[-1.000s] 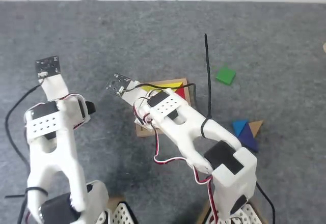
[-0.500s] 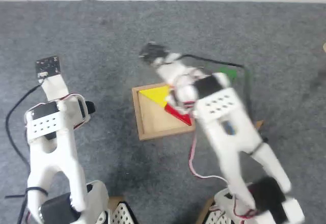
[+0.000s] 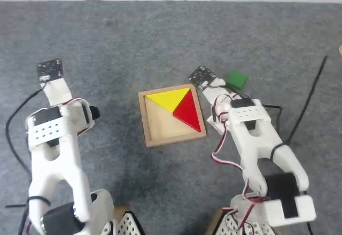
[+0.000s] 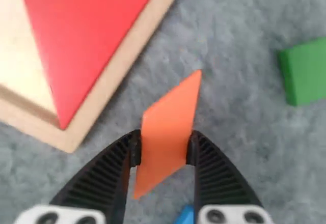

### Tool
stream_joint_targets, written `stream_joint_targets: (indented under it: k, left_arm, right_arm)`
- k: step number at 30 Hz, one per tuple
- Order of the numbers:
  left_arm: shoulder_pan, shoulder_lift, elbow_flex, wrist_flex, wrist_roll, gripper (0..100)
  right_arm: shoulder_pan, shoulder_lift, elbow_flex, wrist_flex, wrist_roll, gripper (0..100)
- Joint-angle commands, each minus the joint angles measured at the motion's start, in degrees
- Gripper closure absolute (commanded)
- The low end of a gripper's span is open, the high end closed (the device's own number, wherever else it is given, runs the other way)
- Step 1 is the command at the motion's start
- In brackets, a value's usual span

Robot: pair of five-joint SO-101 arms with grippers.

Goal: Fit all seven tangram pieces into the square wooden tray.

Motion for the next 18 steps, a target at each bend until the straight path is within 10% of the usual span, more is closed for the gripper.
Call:
stream_joint_targets:
  k: [1,18]
  left_arm:
    - [0.00,-1.76,-0.22,-0.97,0.44,75]
    - [0.00,-1.76,-0.22,-0.97,0.44,75]
  right_arm:
    - [2.77,-0.75,-1.49,-1.63,0.09,81.1]
    - [4.18,-2.33,0.00,-3.56,-2.20,77.5]
